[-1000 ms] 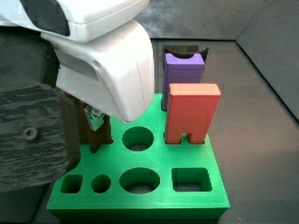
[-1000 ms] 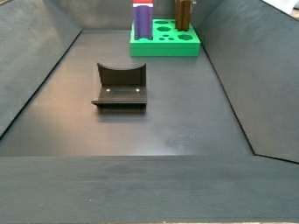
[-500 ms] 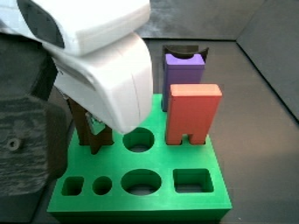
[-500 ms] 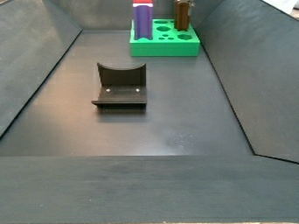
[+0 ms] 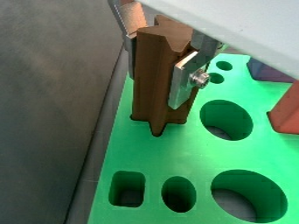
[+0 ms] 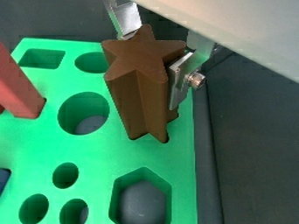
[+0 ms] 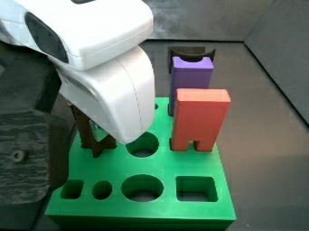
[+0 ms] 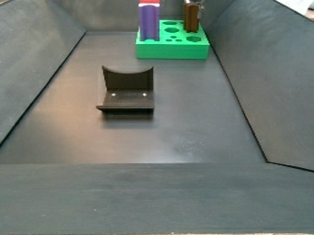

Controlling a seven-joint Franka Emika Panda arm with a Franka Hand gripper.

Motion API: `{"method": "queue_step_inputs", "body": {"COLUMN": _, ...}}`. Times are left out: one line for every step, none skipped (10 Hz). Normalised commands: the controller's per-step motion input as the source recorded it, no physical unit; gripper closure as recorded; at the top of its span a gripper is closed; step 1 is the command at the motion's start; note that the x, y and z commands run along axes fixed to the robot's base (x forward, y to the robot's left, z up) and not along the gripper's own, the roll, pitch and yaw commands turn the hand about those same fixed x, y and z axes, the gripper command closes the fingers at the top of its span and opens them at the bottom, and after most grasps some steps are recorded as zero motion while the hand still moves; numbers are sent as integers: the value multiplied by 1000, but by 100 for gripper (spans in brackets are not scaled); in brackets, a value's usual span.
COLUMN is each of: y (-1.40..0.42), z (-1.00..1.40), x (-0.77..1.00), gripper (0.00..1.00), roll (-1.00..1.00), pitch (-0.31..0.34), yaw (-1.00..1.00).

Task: Pick up the star object. Move up. Place the star object on the fixture. Regrasp the star object. Move to above the board. Insert the star object.
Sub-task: Insert the star object.

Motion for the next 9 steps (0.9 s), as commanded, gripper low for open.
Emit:
{"method": "queue_step_inputs", "body": {"y": 203, "z": -1000, "x": 0, "gripper": 100, "roll": 20, "pitch": -26, "yaw": 66}}
{"method": "queue_step_inputs", "body": {"y": 229, "z": -1000, "x": 0, "gripper": 100, "roll": 11, "pitch": -23, "yaw": 100}}
{"method": "queue_step_inputs", "body": {"y": 211, "z": -1000, "x": 9, "gripper": 100, "roll": 9, "pitch": -13, "yaw": 77}}
{"method": "queue_step_inputs", "body": {"y": 220, "z": -1000, "x": 6, "gripper": 100, "roll": 16, "pitch": -16, "yaw": 77}}
{"method": "queue_step_inputs", "body": {"y": 149, "z": -1000, "x": 111, "gripper": 100, "roll": 0, "pitch": -1, "yaw": 71}}
{"method": "queue_step_inputs", "body": {"y": 169, "z": -1000, "x": 143, "gripper": 100, "roll": 14, "pitch": -3, "yaw": 66}}
{"method": "queue_step_inputs", "body": {"y": 151, "z": -1000, "x": 100, "gripper": 100, "roll": 0, "pitch": -3, "yaw": 94}}
{"method": "queue_step_inputs", "body": {"y": 54, "z": 0, "x": 0, "gripper": 100, "roll": -57, "pitch": 50, "yaw": 0}}
{"method": "queue_step_inputs", "body": {"y": 0, "z": 0, "x": 0, "gripper": 100, "roll": 0, "pitch": 0, "yaw": 0}}
